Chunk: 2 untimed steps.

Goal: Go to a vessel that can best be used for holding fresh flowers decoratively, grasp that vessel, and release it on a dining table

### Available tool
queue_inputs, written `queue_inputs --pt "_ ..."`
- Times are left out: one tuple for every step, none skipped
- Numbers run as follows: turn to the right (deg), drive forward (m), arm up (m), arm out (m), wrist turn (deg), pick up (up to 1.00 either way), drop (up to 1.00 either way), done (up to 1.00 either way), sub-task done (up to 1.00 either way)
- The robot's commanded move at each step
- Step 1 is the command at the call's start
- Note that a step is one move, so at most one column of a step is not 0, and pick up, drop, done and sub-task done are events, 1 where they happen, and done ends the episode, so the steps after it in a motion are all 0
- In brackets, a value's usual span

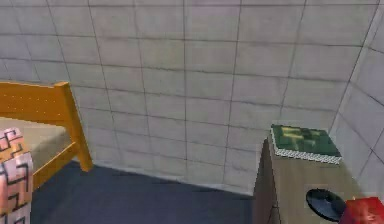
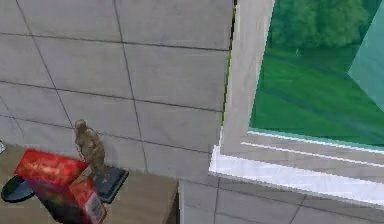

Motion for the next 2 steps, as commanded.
queue_inputs --pt "0.0 0.55 0.00 0.00 0.0 0.00 0.00 0.00 0.00" --pt "0.0 0.00 0.50 0.00 0.0 0.00 0.00 0.00 0.00"
